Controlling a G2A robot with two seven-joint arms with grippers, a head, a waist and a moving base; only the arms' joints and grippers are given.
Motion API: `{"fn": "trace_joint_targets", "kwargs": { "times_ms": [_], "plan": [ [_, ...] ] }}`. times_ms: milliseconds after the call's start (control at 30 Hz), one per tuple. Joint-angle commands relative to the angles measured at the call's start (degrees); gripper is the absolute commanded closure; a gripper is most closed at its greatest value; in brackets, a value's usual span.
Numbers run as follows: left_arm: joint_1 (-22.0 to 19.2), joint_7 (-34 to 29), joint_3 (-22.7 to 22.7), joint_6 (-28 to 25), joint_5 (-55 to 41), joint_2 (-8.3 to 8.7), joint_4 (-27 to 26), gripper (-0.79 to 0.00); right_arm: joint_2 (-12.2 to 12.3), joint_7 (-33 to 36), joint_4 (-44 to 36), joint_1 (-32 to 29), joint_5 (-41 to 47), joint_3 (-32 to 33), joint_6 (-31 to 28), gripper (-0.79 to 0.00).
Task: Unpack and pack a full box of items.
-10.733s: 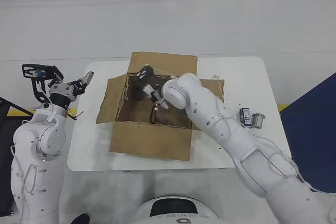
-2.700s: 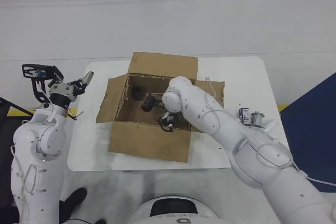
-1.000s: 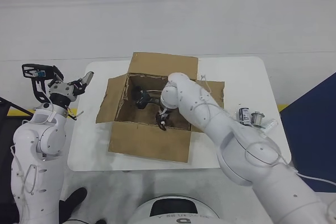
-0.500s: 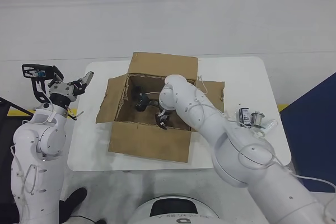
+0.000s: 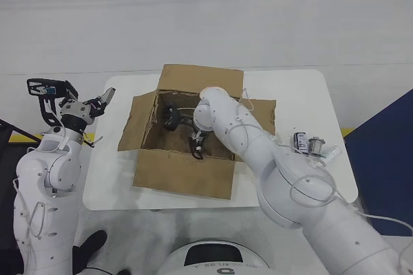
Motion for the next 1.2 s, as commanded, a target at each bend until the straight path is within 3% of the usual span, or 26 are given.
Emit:
{"fn": "trace_joint_targets", "kwargs": {
  "times_ms": [0,400,433,467,533,667,800,867,1000,1167],
  "plan": [
    [0.0,0.0,0.0,0.0,0.0,0.0,0.0,-0.785,0.1,-1.9,0.0,0.4,-0.3,0.2,-0.3,0.0],
    [0.0,0.0,0.0,0.0,0.0,0.0,0.0,-0.785,1.5,-10.6,-0.3,-0.2,-1.6,1.4,0.5,0.0],
    [0.0,0.0,0.0,0.0,0.0,0.0,0.0,-0.785,1.7,-10.5,-0.3,-0.4,-1.6,1.5,0.3,-0.157],
    [0.0,0.0,0.0,0.0,0.0,0.0,0.0,-0.785,1.8,-10.4,-0.4,-0.5,-1.6,1.5,0.1,-0.259],
    [0.0,0.0,0.0,0.0,0.0,0.0,0.0,-0.785,2.0,-10.1,-0.8,-0.7,-1.7,1.7,-0.9,-0.366],
    [0.0,0.0,0.0,0.0,0.0,0.0,0.0,-0.785,2.5,-10.3,-1.3,-0.9,-1.5,2.1,-3.6,-0.391],
    [0.0,0.0,0.0,0.0,0.0,0.0,0.0,-0.785,3.1,-10.2,-1.2,-0.8,-1.7,2.4,-6.4,-0.48],
    [0.0,0.0,0.0,0.0,0.0,0.0,0.0,-0.785,3.2,-9.3,-1.4,-1.0,-1.8,2.5,-6.7,-0.566],
    [0.0,0.0,0.0,0.0,0.0,0.0,0.0,-0.785,3.1,-7.3,-2.0,-1.8,-2.7,2.1,-6.0,-0.628],
    [0.0,0.0,0.0,0.0,0.0,0.0,0.0,-0.785,2.7,-6.2,-2.5,-2.7,-3.5,1.6,-6.4,-0.628]
  ]
}}
